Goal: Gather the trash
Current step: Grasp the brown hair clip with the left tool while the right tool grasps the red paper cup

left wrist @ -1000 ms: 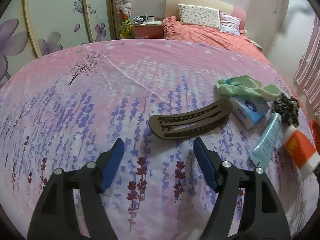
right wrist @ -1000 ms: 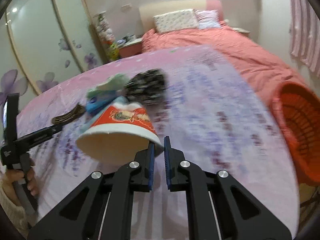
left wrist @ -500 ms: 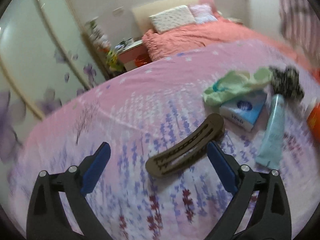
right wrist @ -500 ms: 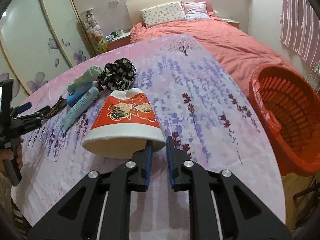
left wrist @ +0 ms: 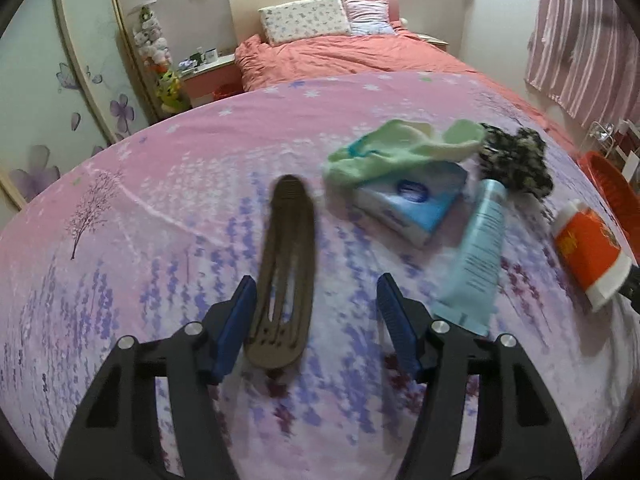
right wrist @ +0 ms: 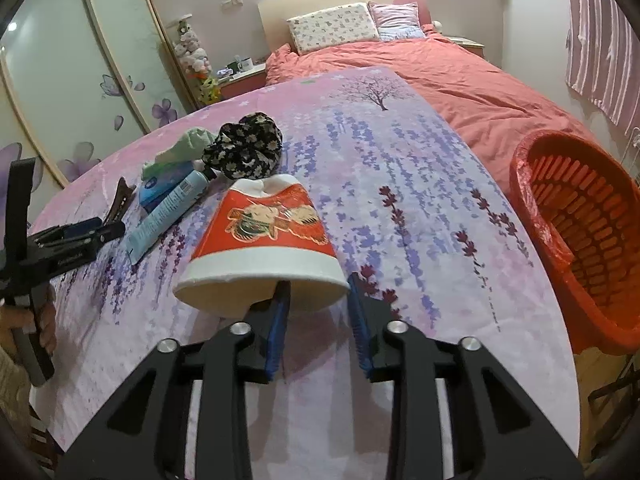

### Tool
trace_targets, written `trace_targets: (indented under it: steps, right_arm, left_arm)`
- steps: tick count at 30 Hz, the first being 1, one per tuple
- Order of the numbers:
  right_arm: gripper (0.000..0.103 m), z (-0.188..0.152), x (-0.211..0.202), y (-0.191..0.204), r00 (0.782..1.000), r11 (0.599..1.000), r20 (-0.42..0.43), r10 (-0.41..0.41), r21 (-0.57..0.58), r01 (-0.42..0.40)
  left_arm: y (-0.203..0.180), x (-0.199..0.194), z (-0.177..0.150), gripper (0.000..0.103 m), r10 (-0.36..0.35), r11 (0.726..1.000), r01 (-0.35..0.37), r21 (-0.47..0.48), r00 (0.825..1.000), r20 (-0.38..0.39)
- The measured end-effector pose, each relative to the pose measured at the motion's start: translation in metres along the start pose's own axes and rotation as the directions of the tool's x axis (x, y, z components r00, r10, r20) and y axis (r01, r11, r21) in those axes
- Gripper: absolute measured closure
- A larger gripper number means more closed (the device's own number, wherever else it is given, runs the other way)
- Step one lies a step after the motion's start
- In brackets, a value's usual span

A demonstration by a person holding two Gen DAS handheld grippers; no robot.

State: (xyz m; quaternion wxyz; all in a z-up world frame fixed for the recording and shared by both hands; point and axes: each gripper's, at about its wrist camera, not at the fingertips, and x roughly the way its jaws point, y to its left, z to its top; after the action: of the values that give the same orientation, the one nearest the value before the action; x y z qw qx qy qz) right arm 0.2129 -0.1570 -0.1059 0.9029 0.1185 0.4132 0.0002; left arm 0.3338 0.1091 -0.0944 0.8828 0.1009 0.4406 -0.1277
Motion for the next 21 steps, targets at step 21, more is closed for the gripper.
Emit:
trace_targets:
  steps: [21]
  right_arm:
    - [0.068, 0.010, 0.014, 0.014, 0.997, 0.996, -0.015, -0.074, -0.043, 0.073]
  left_arm:
    - [0.014, 0.009, -0.001, 0.039, 0.085, 0.977, -0.085, -0.198, 0.996, -0.009]
